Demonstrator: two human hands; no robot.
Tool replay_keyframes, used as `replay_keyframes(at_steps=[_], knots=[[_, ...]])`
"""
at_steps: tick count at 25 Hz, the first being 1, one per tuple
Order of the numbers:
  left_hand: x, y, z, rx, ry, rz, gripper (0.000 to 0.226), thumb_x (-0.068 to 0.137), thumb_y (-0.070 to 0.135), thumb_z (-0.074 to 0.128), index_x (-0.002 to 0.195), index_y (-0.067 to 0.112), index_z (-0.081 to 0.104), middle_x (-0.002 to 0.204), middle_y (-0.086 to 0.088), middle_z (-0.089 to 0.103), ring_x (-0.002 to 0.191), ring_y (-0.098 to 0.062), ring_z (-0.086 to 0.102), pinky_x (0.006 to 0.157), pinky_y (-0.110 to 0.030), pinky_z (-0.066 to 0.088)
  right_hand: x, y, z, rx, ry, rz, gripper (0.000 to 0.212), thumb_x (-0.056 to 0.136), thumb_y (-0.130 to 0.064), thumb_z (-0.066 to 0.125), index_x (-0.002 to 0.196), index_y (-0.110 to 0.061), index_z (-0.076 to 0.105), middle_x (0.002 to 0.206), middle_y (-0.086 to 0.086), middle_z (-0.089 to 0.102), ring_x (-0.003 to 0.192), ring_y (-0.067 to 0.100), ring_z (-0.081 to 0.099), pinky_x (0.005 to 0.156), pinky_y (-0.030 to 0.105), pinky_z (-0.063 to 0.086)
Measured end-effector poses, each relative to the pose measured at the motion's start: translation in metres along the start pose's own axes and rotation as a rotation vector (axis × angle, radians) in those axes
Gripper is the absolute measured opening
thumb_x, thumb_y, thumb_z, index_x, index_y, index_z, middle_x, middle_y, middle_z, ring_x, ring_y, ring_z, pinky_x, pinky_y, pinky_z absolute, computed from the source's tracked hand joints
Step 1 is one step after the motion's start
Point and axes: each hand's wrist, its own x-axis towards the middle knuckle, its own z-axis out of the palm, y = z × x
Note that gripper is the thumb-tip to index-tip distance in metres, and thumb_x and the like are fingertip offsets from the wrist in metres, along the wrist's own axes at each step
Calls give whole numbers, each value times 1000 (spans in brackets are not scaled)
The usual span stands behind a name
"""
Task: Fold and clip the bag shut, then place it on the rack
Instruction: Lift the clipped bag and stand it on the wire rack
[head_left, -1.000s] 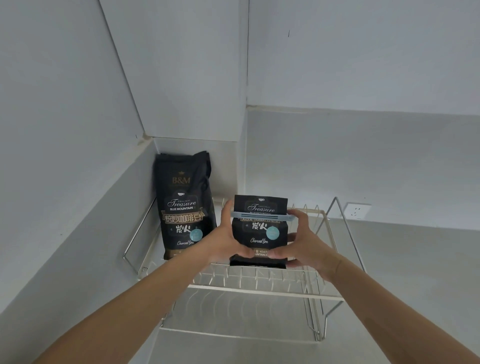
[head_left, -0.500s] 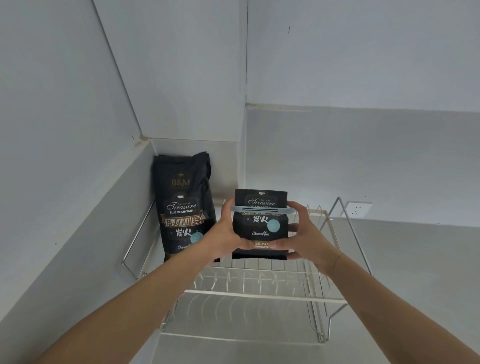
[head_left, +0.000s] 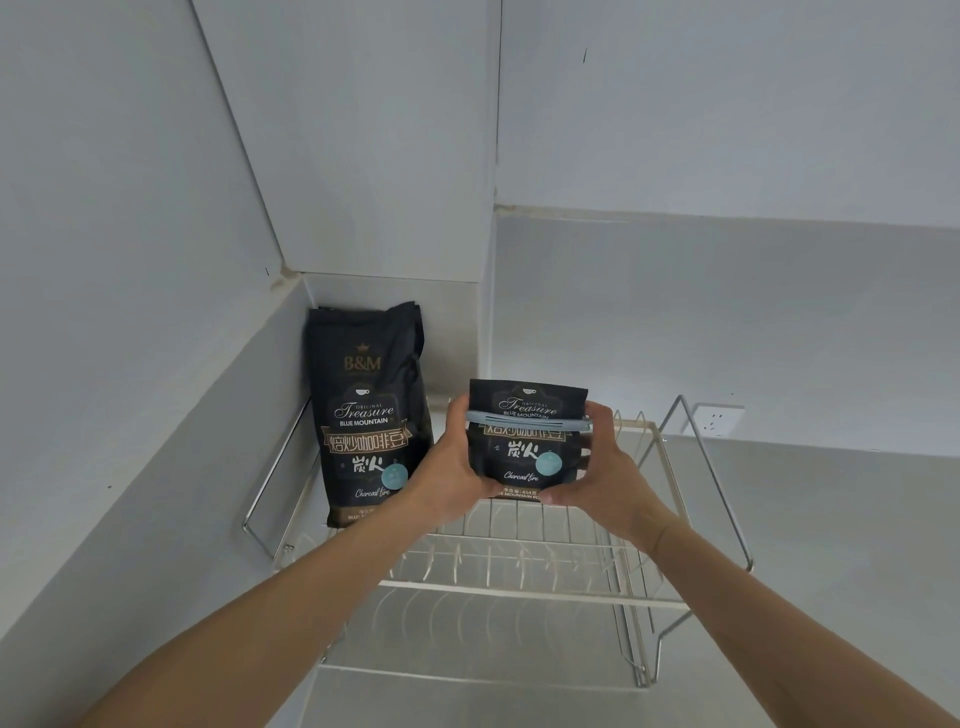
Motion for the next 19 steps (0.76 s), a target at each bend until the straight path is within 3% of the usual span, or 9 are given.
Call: replay_keyframes(at_steps=[3,7,9,12,16,19], knots=[[0,0,4,79,57,50,99,69,-5,79,126,52,22,102,24,59,88,10,63,64,-6,52,0,0,3,-91,30,-45,95,63,-10,88,127,-36,21,110,-12,59,101,17,63,76,25,57],[-2,1,3,106,47,29,100,71,-4,78,126,55,19,94,26,57,74,8,63,55,-3,49,-1,2,0,-198,-13,-32,95,66,-20,87,130,-36,18,109,-10,60,94,18,65,75,28,57],[-4,0,3,71,47,7,104,73,-4,76,130,57,14,94,26,56,74,8,66,56,-9,53,-1,4,-3,-80,-38,6,98,68,-14,86,132,-40,16,109,-10,60,95,20,69,78,31,61],[-6,-4,4,-76,89,-77,100,75,-4,76,135,47,16,104,14,56,91,-5,66,70,-21,59,-1,6,-8,158,-52,107,90,71,-9,84,125,-44,22,112,-4,63,96,21,71,79,38,63],[-8,-5,3,-219,43,-216,72,81,-2,71,123,40,30,113,8,56,92,1,58,61,-11,52,0,7,-11,306,-84,214,70,73,-16,84,121,-35,38,117,1,67,101,23,69,74,32,60],[-9,-4,5,-214,51,-248,62,85,5,70,128,34,35,117,4,59,91,-2,58,71,-16,49,0,7,-13,338,-77,225,61,75,-20,83,118,-34,42,114,0,70,98,20,70,67,29,60]])
